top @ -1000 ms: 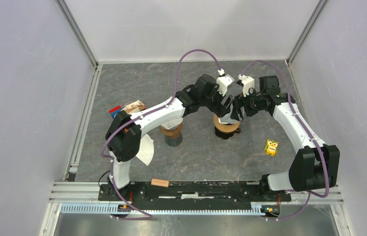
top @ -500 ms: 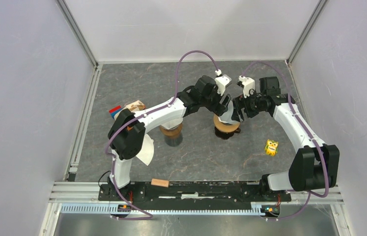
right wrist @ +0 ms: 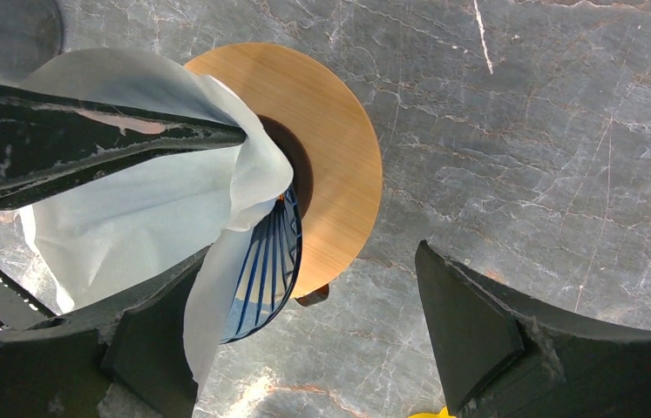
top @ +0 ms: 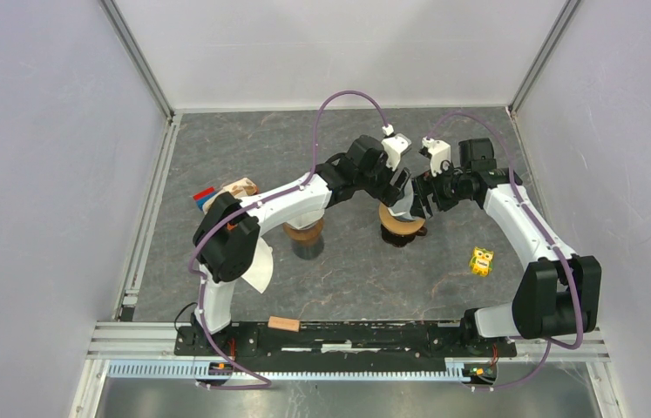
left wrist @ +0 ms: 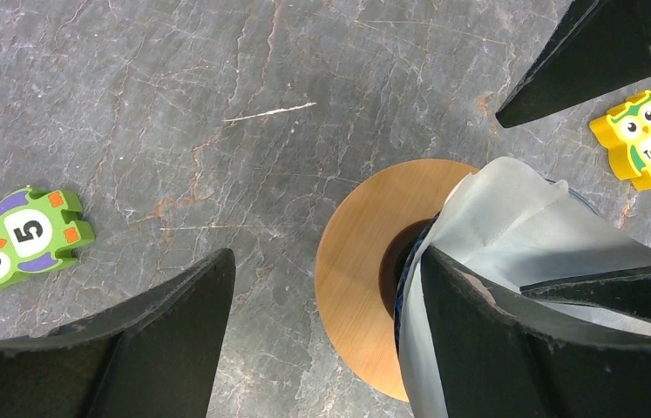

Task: Place the coffee filter in the dripper
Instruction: Place the coffee filter in the coffee dripper.

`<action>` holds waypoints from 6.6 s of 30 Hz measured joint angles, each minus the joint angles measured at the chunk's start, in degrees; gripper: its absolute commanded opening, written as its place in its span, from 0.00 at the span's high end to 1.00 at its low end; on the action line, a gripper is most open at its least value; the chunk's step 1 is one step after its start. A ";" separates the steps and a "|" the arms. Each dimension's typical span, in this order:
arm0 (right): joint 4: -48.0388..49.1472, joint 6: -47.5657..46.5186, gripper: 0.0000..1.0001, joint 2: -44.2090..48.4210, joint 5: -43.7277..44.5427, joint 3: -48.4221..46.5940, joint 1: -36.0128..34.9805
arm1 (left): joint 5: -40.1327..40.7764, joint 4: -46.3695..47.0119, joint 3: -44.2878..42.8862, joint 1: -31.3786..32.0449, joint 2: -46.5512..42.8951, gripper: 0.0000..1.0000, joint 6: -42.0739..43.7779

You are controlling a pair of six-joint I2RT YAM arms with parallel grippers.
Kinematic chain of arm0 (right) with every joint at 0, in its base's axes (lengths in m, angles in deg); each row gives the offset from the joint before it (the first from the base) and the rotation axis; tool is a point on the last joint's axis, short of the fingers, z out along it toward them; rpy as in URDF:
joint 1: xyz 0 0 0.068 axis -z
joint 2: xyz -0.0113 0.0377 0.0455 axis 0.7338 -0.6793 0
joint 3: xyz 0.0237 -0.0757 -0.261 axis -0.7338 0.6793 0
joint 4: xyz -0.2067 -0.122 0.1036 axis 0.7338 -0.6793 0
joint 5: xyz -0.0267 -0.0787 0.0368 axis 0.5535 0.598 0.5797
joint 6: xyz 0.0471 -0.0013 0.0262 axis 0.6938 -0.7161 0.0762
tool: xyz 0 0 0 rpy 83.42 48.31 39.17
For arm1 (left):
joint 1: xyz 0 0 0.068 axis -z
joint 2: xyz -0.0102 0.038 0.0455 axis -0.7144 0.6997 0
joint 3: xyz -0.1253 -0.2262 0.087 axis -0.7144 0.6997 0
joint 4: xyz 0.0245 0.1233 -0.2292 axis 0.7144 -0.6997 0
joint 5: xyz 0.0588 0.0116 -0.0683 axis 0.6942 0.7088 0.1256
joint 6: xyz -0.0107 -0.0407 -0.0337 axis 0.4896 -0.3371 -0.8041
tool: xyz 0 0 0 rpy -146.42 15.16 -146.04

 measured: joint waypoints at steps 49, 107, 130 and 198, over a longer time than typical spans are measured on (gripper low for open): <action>-3.82 -0.44 0.13 0.15 -1.53 -6.82 1.90 | -8.07 -4.35 -1.53 -0.02 -2.36 0.01 0.83; -1.70 -1.40 0.13 -1.75 -16.39 -1.90 5.14 | -11.67 1.05 6.05 -3.17 -7.54 0.00 0.87; 0.66 -2.43 0.13 -5.81 -16.31 -1.33 5.16 | -12.28 2.95 6.54 -3.17 -3.52 0.00 0.87; -4.50 -1.75 0.07 -4.92 -19.87 -6.71 8.81 | -20.39 -1.99 0.17 -3.80 -6.71 0.00 -3.50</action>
